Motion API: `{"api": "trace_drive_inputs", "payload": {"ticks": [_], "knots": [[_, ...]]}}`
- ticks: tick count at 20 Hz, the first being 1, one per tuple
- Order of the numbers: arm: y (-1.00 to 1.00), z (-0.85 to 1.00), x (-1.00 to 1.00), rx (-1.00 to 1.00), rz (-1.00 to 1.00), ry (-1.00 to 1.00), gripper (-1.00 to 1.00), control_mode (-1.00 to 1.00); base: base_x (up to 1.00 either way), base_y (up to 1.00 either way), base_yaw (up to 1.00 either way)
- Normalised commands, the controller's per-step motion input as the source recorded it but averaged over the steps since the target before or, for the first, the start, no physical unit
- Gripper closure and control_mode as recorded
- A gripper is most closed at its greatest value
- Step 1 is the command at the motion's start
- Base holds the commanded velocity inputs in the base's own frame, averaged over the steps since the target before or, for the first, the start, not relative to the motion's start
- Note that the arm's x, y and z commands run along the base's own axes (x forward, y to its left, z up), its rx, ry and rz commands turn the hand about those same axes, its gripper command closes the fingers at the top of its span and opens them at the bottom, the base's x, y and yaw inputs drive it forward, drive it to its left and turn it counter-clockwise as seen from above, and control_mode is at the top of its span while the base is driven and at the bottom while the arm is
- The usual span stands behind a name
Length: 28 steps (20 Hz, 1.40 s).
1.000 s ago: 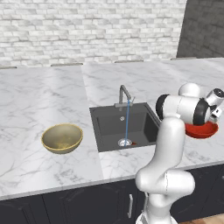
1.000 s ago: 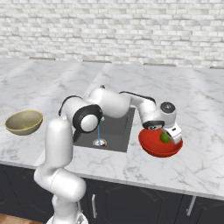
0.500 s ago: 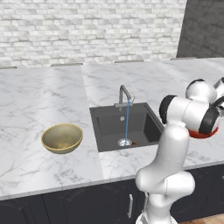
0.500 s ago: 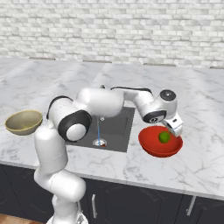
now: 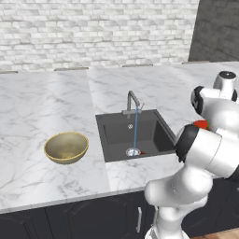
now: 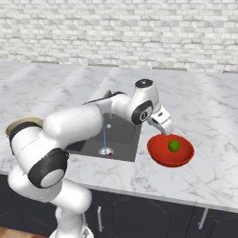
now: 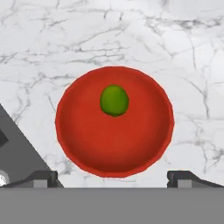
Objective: Pick the bell peppers from the sink and place them in one bowl. Place the lime in the other bowl. Then turn off the sink faucet.
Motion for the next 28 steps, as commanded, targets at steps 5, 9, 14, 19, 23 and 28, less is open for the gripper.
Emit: {"api": "trace_drive_inputs", "payload": {"ticks": [5,9,14,19,23,28], "knots": [[0.98,0.53,-0.23,0.01,0.02,0.22,-1.0,-1.0,0.0,0.0,0.0],[0.96,0.38,-0.14,0.1,0.07,0.2,-1.0,-1.0,0.0,0.0,0.0],[0.72,0.05,-0.07,0.23,0.18,0.21,-1.0,-1.0,0.0,0.0,0.0],[0.33,-0.18,-0.12,0.28,0.29,0.11,-1.0,-1.0,0.0,0.0,0.0],[0.25,-0.65,-0.12,0.19,0.35,-0.02,-1.0,-1.0,0.0,0.0,0.0],[0.54,-0.53,0.0,0.04,0.3,-0.15,-1.0,-1.0,0.0,0.0,0.0]]}}
